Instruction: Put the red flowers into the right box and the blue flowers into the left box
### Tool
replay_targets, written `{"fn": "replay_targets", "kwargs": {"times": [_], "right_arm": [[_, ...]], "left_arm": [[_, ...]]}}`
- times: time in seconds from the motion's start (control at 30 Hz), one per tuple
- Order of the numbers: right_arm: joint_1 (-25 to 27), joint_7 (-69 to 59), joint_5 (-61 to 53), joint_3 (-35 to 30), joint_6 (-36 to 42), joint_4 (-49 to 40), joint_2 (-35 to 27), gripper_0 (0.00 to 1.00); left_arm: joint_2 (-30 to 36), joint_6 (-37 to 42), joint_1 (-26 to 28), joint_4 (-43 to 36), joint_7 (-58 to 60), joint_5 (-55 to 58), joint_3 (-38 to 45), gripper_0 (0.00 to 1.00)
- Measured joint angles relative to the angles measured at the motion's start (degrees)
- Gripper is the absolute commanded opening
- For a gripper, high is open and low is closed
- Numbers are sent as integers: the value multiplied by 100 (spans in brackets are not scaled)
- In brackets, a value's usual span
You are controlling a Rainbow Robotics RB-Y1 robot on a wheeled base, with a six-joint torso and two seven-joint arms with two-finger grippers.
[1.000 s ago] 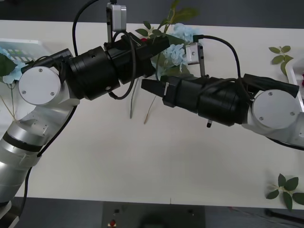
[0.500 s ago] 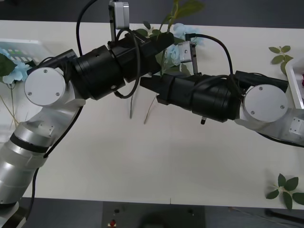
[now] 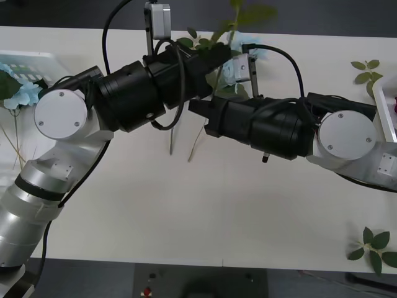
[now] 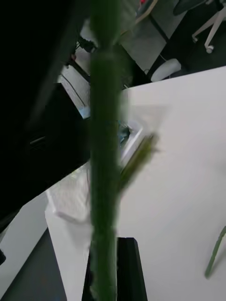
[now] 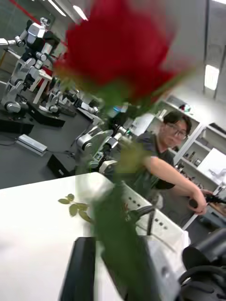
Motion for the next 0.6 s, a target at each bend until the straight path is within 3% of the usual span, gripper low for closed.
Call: {"fn": "replay_targets", "kwargs": {"times": [0.03,0.23,0.6], "right_arm": [[0,0,0,0,-26,6,0,0],[-1,0,-7,0,-66,51,-254,0],[-6,0,-957,-22,-26,-279,-2096,0]], "left_arm": [[-1,0,1,-2,0,100,-7,100],[-1,0,1,-2,0,202,-20,100],[-1,0,2,-4,0,202,-20,100]]}}
